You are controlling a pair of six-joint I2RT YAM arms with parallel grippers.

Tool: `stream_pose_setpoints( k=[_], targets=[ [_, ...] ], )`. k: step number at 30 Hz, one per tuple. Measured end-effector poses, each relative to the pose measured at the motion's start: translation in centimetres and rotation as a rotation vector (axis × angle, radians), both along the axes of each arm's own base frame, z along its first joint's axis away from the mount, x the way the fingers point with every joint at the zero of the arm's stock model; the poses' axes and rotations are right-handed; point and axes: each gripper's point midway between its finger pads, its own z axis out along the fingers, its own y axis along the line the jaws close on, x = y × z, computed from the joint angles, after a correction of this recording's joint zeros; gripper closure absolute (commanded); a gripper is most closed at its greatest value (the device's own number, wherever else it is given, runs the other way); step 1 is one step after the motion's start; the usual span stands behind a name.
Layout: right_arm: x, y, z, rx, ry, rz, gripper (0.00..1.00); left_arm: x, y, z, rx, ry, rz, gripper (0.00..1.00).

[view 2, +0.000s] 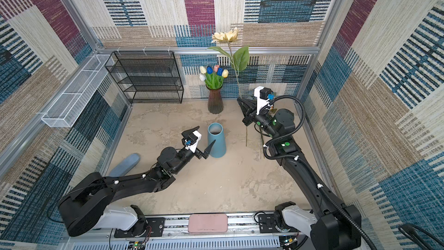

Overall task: Arrange flowers in a vase
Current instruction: Place the vase at the center of the table, then place the flower in the vase.

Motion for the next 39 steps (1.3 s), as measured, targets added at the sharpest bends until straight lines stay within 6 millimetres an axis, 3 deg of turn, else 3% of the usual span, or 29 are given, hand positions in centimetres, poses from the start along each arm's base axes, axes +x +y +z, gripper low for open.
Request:
stream_pose_setpoints(
  k=[4,8,12,19,23,28,33,39],
  targets=[
    [0.2,4.4,0.0,0.019,-0.009,0.13,1.0,-1.7,1.6,0.6,-0.007,0.003,-0.001,0.01],
    [0.0,8.4,1.7,0.044,-0.073,0.235,1.0,-2.8,2.9,-1.0,0.026,0.038,0.005,0.01],
    [1.3,10.4,2.1,0.058,-0.12,0.265,1.0,-3.2,3.9,-1.9,0.044,0.059,0.029,0.01],
    [3.4,10.9,1.9,0.078,-0.172,0.219,1.0,-3.1,4.4,-2.3,0.056,0.072,0.053,0.01],
    [4.7,11.1,0.5,0.063,-0.176,0.18,1.0,-3.0,4.3,-2.5,0.065,0.075,0.057,0.01],
    [4.7,11.0,-2.1,0.042,-0.173,0.17,1.0,-2.6,4.1,-2.8,0.076,0.082,0.061,0.01],
    [3.2,10.8,-6.1,-0.01,-0.133,0.193,0.9,-2.0,3.9,-4.4,0.111,0.111,0.083,0.01],
    [0.9,9.9,-6.8,-0.053,-0.177,0.203,0.69,-1.0,3.2,-3.5,0.115,0.089,0.093,0.01]
  ],
)
